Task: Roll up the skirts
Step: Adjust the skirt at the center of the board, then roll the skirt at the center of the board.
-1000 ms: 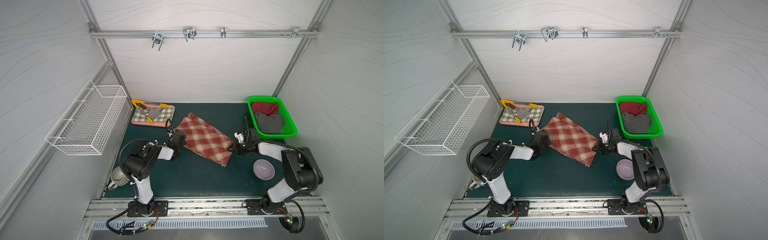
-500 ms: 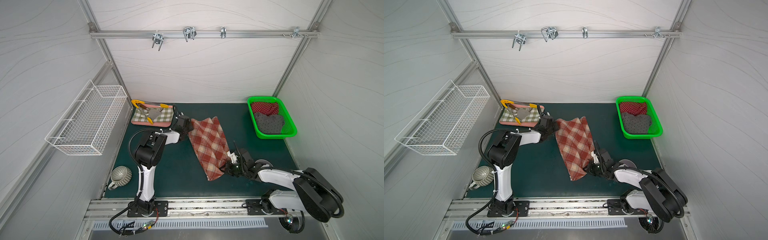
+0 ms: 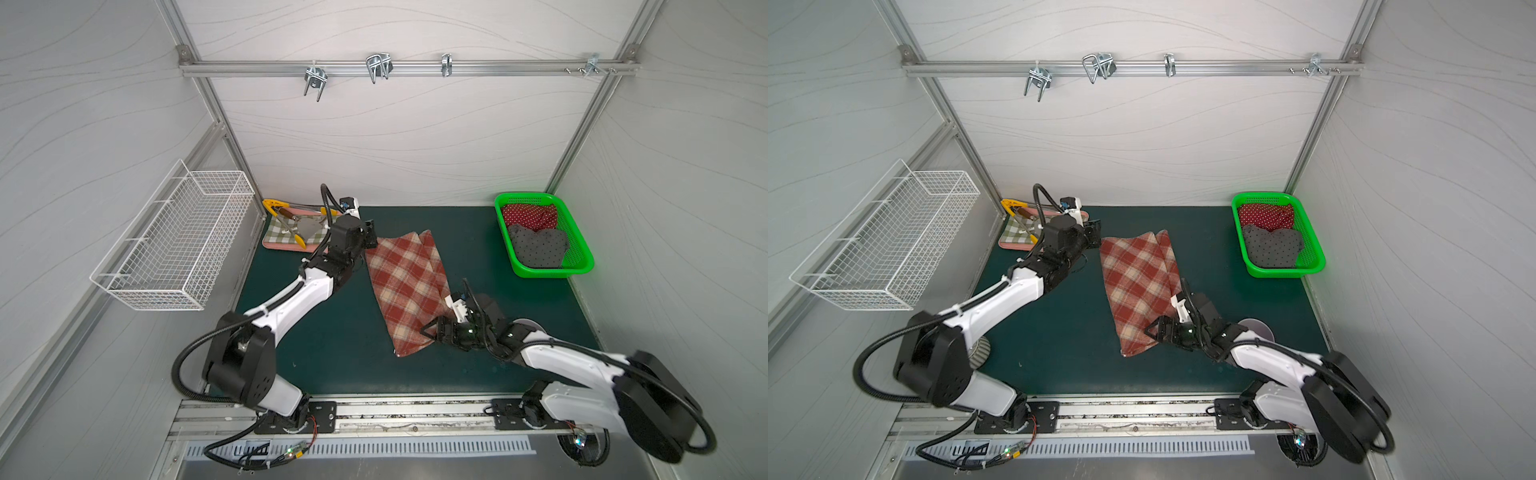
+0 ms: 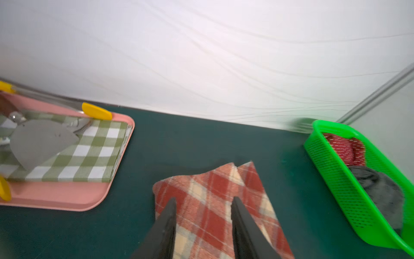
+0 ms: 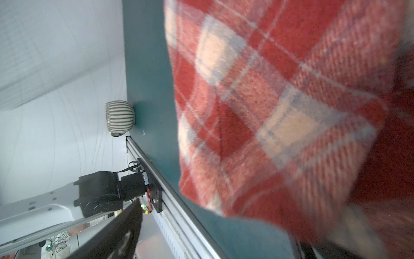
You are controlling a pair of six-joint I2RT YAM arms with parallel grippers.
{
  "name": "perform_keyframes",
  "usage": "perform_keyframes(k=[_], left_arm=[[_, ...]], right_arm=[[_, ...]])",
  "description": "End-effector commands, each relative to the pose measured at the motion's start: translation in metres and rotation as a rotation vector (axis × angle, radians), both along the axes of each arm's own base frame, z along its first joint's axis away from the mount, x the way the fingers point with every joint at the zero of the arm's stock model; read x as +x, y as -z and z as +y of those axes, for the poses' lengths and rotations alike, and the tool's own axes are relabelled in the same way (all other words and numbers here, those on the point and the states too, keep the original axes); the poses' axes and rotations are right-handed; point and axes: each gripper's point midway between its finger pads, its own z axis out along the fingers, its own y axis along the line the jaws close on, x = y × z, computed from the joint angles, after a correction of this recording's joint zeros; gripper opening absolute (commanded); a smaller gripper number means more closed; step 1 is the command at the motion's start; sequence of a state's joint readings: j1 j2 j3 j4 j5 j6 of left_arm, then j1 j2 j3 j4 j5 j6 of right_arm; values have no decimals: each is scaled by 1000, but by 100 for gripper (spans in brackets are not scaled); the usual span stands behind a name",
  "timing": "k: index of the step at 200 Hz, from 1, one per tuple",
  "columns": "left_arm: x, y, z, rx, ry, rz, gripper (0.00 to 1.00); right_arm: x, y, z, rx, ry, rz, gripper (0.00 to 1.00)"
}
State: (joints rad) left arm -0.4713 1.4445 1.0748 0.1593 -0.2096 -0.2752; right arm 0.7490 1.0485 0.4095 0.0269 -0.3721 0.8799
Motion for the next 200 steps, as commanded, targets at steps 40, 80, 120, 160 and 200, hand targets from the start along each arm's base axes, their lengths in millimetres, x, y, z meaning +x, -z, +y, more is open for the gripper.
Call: perform_keyframes(k=[40, 80, 120, 160, 200], left_arm=[[-120, 64, -84, 545, 502, -5, 42], [-192, 113, -112, 765, 778, -64, 43], [-257, 153, -118, 788, 986, -56, 47], [-285, 198, -120, 877, 1047, 21, 48], [-284, 228, -121, 898, 1028, 25, 48]], right_arm=[[-8, -37, -109, -139, 342, -204, 99], [19, -50, -142, -20, 572, -177, 99], [42, -76, -143, 19, 598, -219, 99], [58, -89, -142, 33, 579, -235, 99], [59, -96, -139, 38, 552, -254, 99]])
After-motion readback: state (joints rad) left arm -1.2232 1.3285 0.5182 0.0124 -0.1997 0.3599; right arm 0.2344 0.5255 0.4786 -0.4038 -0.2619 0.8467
